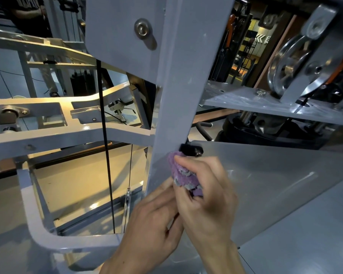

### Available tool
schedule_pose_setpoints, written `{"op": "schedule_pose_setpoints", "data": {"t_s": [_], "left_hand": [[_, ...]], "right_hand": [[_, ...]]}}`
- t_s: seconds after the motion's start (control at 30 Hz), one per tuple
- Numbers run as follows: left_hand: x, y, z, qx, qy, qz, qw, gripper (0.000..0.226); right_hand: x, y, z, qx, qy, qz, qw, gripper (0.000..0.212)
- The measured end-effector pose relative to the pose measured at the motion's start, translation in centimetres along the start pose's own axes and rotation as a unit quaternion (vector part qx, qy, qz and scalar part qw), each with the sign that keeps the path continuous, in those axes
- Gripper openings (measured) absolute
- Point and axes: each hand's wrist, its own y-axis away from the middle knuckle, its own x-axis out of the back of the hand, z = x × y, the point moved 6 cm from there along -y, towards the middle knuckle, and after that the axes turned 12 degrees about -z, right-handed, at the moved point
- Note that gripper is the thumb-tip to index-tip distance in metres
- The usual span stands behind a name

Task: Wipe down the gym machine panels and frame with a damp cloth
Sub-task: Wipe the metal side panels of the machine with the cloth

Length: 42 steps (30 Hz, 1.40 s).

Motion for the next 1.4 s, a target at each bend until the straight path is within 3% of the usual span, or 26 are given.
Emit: {"op": "schedule_pose_setpoints", "data": {"t_s": [0.33, 0.57, 0.7, 0.87, 1.0, 1.07, 1.27, 1.4], "left_hand": [[0.0, -0.1, 0.1, 0.008, 0.000, -0.002, 1.000, 0.028], [-0.4, -0.1, 0.2, 0.004, 0.001, 0.003, 1.000, 0.021], [-0.5, -0.2, 0.3, 0.022, 0.005, 0.013, 1.000, 0.021], [-0.8, -0.3, 0.7, 0.028, 0.007, 0.030, 0.999, 0.022], [-0.8, -0.3, 0.7, 0.031, 0.002, 0.033, 0.999, 0.022], [-0.8, -0.4, 0.8, 0.027, -0.001, 0.034, 0.999, 0.022], [-0.8, -0.5, 0.9, 0.025, -0.001, 0.028, 0.999, 0.025], [-0.8, -0.3, 1.0, 0.022, 0.002, 0.017, 1.000, 0.023]], "right_hand": [[0.7, 0.6, 0.5, 0.000, -0.027, 0.028, 0.999, 0.037], [4.6, 3.3, 6.1, -0.130, -0.249, 0.156, 0.947, 0.016], [7.9, 3.3, 8.3, -0.151, -0.177, 0.203, 0.951, 0.026], [8.9, 1.8, 8.2, -0.092, -0.122, 0.169, 0.974, 0.021], [8.7, 1.0, 8.5, -0.099, -0.108, 0.203, 0.968, 0.014], [7.1, 0.6, 7.4, -0.083, -0.088, 0.207, 0.971, 0.026], [3.9, 0.5, 4.4, -0.046, -0.060, 0.112, 0.991, 0.035], [6.1, 0.4, 7.0, -0.077, -0.085, 0.184, 0.976, 0.033]]}}
